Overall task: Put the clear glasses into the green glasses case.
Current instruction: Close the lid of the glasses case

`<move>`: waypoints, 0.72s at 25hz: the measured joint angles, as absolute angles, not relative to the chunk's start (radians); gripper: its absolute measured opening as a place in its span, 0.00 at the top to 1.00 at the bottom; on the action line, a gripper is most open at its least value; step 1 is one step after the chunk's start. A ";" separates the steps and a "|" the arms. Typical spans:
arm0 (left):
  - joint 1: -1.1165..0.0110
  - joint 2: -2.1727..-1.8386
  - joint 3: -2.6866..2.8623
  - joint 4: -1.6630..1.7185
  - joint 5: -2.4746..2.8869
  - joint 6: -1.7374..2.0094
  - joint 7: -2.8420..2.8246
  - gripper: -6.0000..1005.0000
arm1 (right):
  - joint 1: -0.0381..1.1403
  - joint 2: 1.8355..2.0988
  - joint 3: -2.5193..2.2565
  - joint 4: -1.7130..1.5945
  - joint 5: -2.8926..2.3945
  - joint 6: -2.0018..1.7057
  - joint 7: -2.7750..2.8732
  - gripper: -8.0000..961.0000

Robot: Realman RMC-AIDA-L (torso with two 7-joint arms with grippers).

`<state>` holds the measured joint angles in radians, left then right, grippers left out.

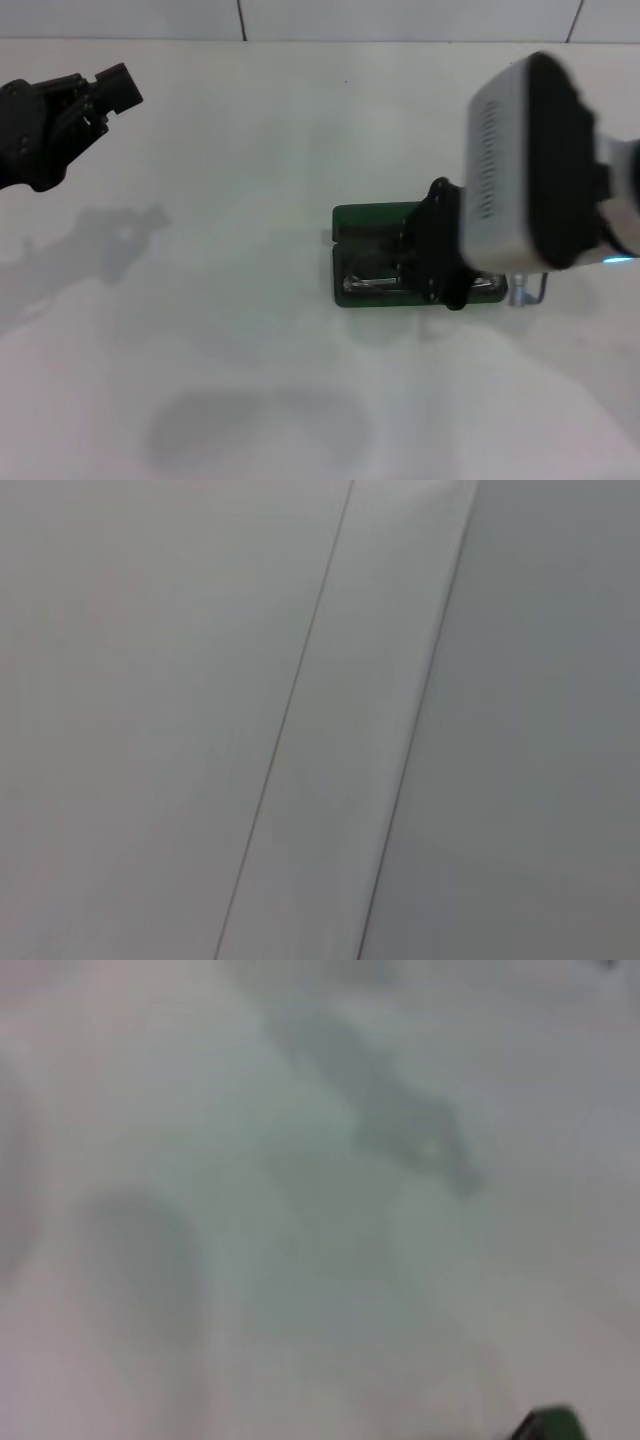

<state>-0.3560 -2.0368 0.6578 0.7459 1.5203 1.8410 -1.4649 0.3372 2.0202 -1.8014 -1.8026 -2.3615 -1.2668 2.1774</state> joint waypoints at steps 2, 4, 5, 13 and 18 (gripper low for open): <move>-0.348 -2.037 0.658 0.749 1.518 1.845 -1.467 0.90 | 0.290 2.020 -1.736 -1.828 -2.264 -1.281 2.119 0.87; -0.339 -2.037 0.658 0.752 1.517 1.849 -1.468 0.90 | 0.257 2.019 -1.666 -1.846 -2.170 -1.313 2.072 0.87; -0.336 -2.037 0.658 0.753 1.518 1.852 -1.469 0.90 | 0.243 2.019 -1.623 -1.850 -2.117 -1.334 2.053 0.87; -0.375 -2.038 0.670 0.746 1.538 1.857 -1.493 0.90 | 0.162 2.016 -1.078 -1.627 -1.591 -1.653 1.785 0.87; -0.436 -2.055 0.731 0.745 1.558 1.821 -1.508 0.90 | 0.173 2.015 -0.690 -1.326 -1.512 -1.864 1.623 0.87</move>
<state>-0.4358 -2.0549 0.7307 0.7454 1.5578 1.8215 -1.5080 0.1733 2.0147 -0.6901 -1.3258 -1.5117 -1.8636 1.6233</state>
